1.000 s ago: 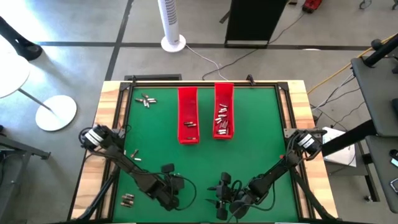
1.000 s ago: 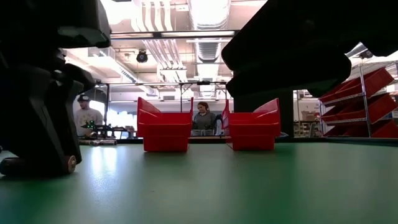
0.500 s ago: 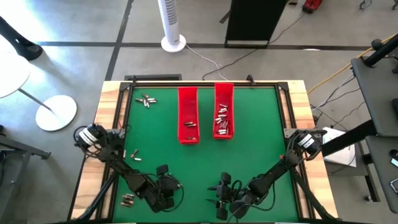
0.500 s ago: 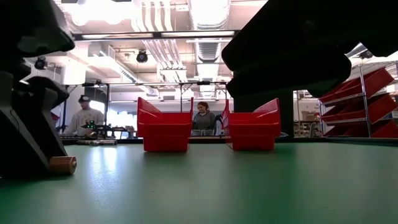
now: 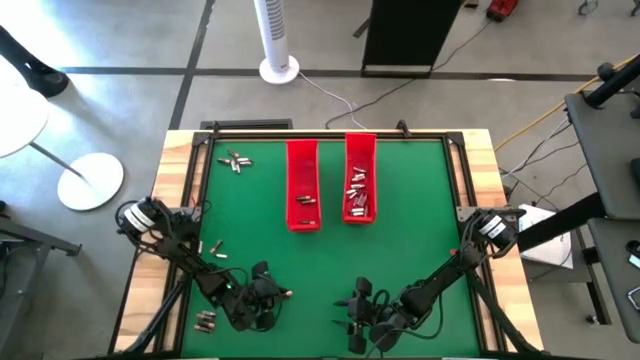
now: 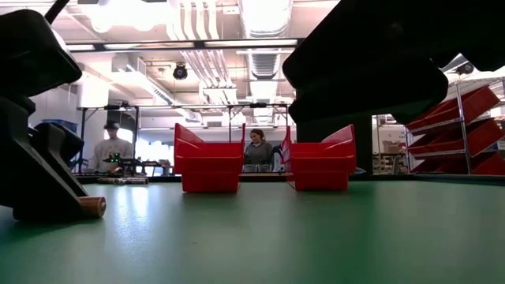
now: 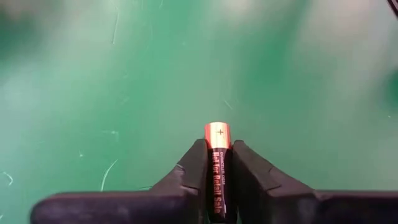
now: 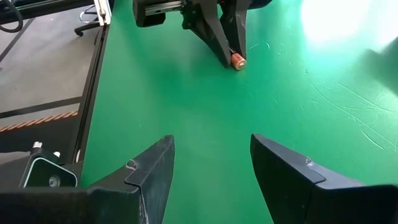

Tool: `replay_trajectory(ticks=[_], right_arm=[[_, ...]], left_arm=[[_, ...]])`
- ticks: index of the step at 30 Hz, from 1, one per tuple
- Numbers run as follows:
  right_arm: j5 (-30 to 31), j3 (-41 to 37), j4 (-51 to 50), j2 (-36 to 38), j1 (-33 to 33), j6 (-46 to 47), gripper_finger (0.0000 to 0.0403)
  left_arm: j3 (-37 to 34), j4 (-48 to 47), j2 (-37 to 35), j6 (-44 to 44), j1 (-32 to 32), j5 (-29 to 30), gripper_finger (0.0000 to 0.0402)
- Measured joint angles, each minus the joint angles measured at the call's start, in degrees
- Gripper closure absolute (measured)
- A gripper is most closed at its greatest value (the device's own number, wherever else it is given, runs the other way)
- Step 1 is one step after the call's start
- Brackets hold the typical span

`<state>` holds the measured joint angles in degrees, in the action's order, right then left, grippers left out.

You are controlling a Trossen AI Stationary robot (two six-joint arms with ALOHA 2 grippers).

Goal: Sort batteries
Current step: Put the black battery into the left red bin

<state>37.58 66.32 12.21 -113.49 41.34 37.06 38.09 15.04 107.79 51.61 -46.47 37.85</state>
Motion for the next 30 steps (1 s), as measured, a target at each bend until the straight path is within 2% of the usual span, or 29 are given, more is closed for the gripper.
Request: replay_trajectory(ticks=[5, 16, 23, 30], right_arm=[[0.00, 0.00, 0.00, 0.00, 0.00, 0.00, 0.0200], [0.00, 0.00, 0.02, 0.02, 0.00, 0.02, 0.0200], [0.00, 0.00, 0.09, 0.02, 0.00, 0.02, 0.0200], [0.00, 0.00, 0.47, 0.02, 0.00, 0.61, 0.0200]], left_arm=[[0.96, -2.08, 0.00, -0.41, 0.13, 0.34, 0.0371], [9.38, -14.74, -1.78, -3.31, 2.98, -0.50, 0.0371], [10.58, -14.84, -11.29, -6.14, 8.39, -3.60, 0.0371], [10.97, -14.54, -22.40, -15.65, 15.05, -6.04, 0.0369]])
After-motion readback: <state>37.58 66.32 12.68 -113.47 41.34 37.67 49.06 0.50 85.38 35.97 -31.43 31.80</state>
